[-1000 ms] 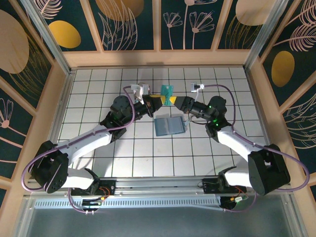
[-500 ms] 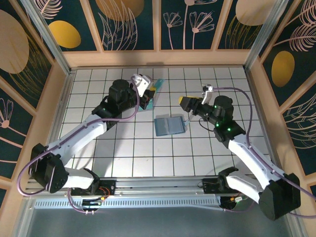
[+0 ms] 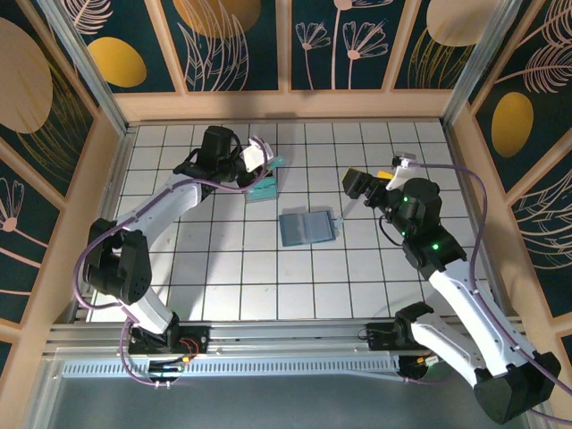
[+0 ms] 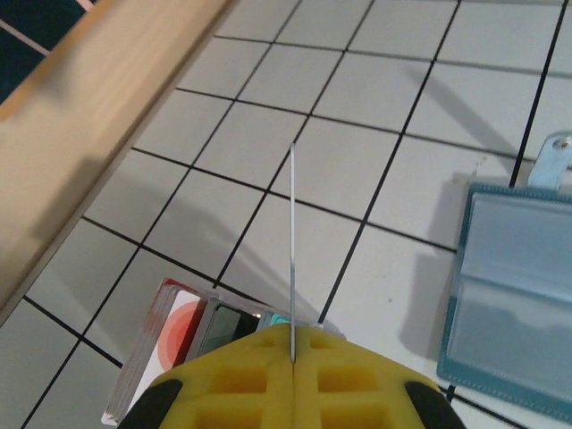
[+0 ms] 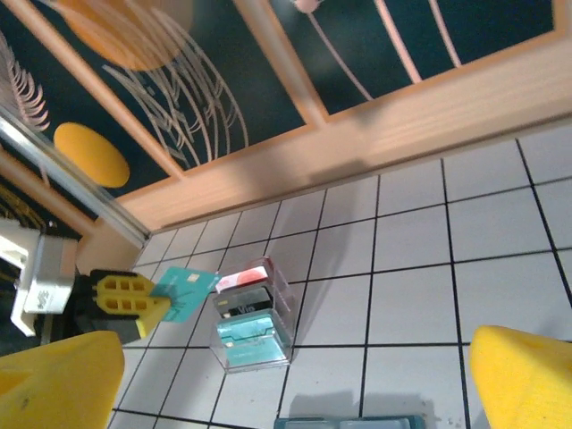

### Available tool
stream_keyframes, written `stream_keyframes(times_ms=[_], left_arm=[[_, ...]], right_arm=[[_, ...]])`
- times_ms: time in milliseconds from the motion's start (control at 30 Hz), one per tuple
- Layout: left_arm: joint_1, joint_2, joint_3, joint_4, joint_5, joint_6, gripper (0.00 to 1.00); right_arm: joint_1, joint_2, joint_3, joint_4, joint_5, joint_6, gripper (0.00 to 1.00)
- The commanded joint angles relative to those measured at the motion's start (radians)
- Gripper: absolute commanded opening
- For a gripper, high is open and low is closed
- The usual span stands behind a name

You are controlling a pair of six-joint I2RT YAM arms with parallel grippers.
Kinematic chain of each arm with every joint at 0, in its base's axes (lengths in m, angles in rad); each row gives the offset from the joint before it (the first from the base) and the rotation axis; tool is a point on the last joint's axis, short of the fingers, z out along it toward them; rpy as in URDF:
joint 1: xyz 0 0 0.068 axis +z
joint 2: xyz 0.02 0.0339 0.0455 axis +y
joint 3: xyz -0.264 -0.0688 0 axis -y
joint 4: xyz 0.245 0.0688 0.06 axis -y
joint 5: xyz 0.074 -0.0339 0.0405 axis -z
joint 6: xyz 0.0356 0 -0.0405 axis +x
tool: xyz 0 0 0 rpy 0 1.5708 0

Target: Take the credit cards out of the card holder

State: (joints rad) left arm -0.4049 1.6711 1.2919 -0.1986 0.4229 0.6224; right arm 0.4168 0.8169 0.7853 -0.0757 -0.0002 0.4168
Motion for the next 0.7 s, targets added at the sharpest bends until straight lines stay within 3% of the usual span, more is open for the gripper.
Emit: stream_keyframes(times_ms=[0,167,367,667], left_arm=[[0.018,0.065,0.058,-0.094,0.014,0.148,0.00],[0.019,0.160,0.122,-0.183,-0.032,0.241,0.00],[0.024,0.203,0.085,-0.129,-0.108,0.336,0.00],[0.031,0.229,0.075,-0.099,-0.112,0.350,0.00]], right_arm=[[-0.001,-0.020,0.000,-0.011,0.084,-0.001,0.99],[0.000,-0.013,-0.001,-0.024,0.131,0.008,0.99],[-0.001,-0.001,0.002,-0.046,0.139,0.025,0.99],[0.000,0.019,0.015,-0.075,0.165,0.048,0.99]])
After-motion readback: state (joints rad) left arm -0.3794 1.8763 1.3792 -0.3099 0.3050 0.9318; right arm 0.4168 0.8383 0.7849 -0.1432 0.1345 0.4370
